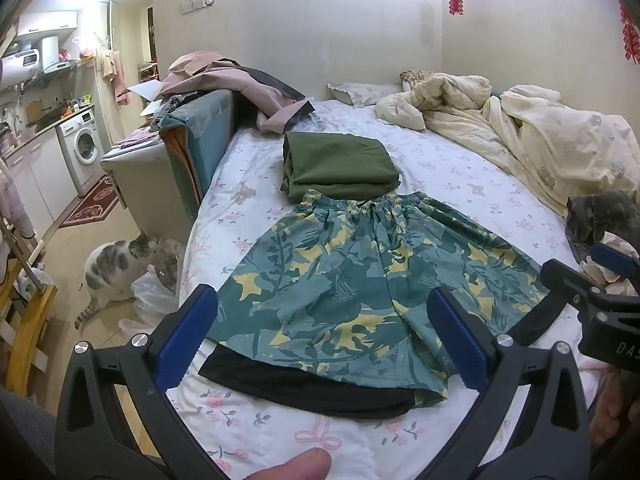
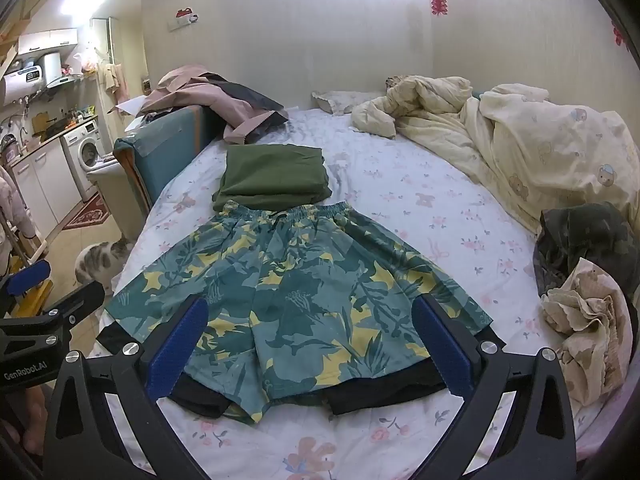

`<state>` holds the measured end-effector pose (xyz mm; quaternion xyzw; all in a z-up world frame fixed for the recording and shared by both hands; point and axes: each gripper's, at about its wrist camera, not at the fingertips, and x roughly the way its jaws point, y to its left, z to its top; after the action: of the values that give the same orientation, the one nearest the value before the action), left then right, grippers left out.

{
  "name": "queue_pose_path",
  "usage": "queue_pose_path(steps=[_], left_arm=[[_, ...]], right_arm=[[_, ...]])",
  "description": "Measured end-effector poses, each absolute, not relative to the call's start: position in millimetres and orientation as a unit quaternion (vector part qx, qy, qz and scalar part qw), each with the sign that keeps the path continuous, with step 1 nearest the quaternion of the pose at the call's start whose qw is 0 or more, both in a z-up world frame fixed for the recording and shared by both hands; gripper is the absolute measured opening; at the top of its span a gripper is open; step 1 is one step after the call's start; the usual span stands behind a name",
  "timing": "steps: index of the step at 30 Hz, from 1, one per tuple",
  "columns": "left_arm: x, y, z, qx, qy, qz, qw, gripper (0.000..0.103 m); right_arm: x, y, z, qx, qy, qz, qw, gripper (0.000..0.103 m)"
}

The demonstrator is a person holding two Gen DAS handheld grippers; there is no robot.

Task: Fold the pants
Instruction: 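Move the right tool to the shorts' leg hem and close on it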

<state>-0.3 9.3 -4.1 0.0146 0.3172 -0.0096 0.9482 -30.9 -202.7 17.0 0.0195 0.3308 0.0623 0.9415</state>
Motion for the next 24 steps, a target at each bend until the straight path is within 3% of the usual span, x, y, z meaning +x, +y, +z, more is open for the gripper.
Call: queue_pose_path(steps=[14, 24], left_arm=[[7.0, 15.4, -11.6, 0.021, 0.339, 0.012, 0.94, 0.103], [25.5, 22.6, -12.7, -0.003, 0.374, 0.046, 0.926, 0.103]], right_arm=[[-24.2, -222.9, 9.0, 0.038, 0.359, 0.051, 0.931, 0.103], [13.2, -352.4, -33.5, 0.108, 0.415, -0.065, 0.901, 0.103]])
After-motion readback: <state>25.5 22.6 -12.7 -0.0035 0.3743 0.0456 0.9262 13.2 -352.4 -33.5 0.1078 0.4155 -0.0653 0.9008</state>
